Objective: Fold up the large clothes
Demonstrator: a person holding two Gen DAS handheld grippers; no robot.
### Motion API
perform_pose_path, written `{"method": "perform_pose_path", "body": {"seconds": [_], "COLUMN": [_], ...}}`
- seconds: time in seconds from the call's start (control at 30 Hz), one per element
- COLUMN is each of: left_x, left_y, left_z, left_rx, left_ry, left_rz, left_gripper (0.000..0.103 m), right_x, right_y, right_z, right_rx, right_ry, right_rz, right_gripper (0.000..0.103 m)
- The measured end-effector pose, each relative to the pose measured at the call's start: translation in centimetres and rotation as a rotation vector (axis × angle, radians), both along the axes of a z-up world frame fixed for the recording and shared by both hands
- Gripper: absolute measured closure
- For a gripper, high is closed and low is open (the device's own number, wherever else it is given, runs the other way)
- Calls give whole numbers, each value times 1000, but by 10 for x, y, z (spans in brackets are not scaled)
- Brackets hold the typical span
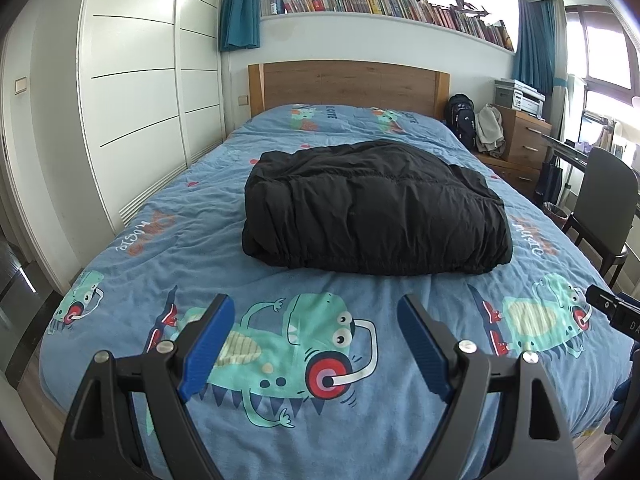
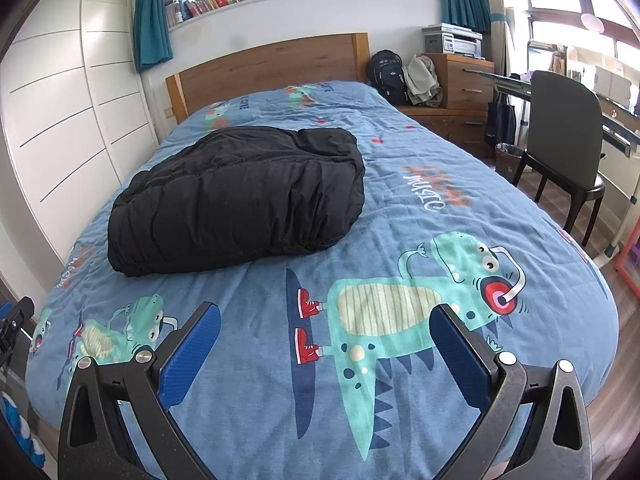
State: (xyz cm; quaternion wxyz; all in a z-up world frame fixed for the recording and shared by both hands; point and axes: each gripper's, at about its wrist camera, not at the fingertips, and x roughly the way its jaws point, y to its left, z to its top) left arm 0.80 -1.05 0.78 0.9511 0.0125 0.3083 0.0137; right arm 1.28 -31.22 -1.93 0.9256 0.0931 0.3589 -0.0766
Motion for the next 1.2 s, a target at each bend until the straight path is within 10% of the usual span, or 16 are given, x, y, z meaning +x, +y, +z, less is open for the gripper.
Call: {"method": "perform_pose_path", "body": {"seconds": [1.2], "left_x": [-6], "left_y": [4], "left_z": [-9], "left_rx": [11], "left_ry": [1], "left_rz": [-13], "left_gripper": [20], "right_x": [-8], "right_y": [-2], "right_z": [3], "right_rx": [-61], "right_ry": [-8], "right_rz": [18], "right_gripper": [1]}}
